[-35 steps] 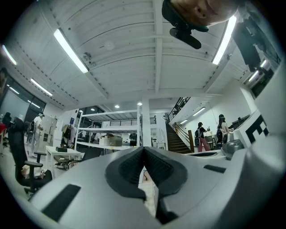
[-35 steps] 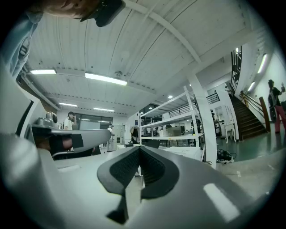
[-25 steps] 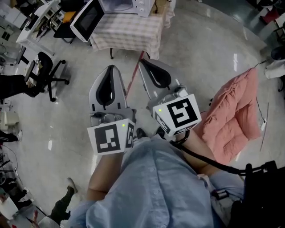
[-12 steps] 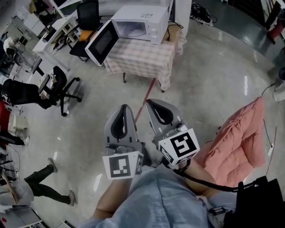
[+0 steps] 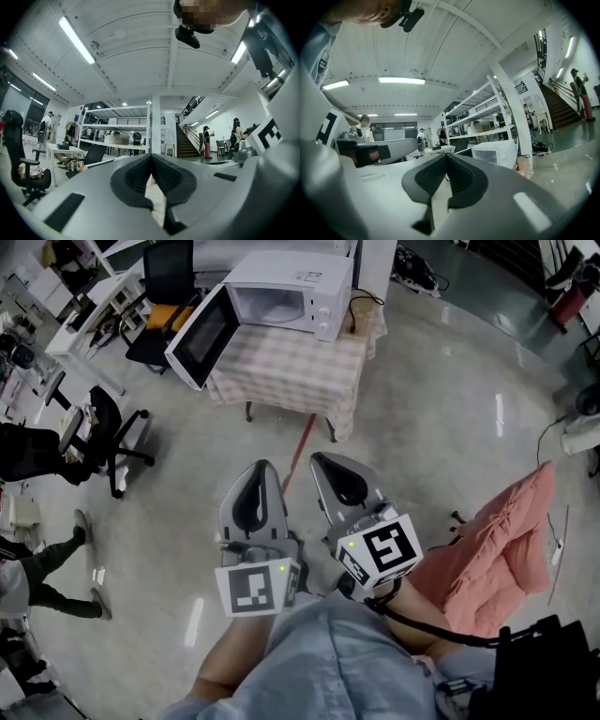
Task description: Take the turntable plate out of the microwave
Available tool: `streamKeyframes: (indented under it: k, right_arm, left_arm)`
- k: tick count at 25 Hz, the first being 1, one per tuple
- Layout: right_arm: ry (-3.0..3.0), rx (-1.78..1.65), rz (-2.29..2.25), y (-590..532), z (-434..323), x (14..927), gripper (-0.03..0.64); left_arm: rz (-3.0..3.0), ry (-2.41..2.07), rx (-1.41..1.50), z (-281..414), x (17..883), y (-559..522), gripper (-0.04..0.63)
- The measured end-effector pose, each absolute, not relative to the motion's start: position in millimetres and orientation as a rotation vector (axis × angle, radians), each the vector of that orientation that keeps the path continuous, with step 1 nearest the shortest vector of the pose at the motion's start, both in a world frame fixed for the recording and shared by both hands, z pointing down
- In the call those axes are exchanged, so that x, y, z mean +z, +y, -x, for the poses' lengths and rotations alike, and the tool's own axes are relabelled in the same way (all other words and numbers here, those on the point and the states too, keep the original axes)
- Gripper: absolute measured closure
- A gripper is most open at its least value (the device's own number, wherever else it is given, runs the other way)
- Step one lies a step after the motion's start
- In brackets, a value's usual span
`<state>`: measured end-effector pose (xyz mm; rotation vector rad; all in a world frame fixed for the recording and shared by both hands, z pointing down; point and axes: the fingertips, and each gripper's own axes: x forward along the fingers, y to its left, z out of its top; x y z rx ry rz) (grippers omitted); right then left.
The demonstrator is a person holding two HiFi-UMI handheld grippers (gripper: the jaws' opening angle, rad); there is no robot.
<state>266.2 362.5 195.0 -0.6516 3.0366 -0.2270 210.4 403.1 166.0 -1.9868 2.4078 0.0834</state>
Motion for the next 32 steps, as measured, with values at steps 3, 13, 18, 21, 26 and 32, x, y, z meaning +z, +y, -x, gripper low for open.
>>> streamKeyframes:
  k: [3, 13, 18, 21, 26, 32]
  right_arm:
    - [3.035, -0.231, 0.688, 346, -232, 196, 0.615]
    - [3.047, -0.187, 0.657, 328, -115, 184, 0.615]
    - [3.058, -0.163, 0.638, 323, -85, 178, 0.615]
    - [3.067, -0.167, 0.644, 319, -75, 181, 0.615]
    - [3.073, -0.188, 0.646, 304, -63, 189, 0.615]
    - [3.054, -0.194, 0.658, 261, -46, 196, 0.615]
  left_arm:
    - [1.987, 2.404, 0.105, -173, 163, 388, 0.588]
    - [1.920, 2.414, 0.189, -57, 146, 374, 0.588]
    - [1.910, 2.426, 0.220, -29, 144, 371, 0.588]
    - [1.915, 2.443, 0.239, -21, 149, 368, 0.588]
    - [1.921, 2.444, 0.207, -11, 158, 353, 0.588]
    - [1.940, 2.452, 0.164, 5, 167, 311, 0.588]
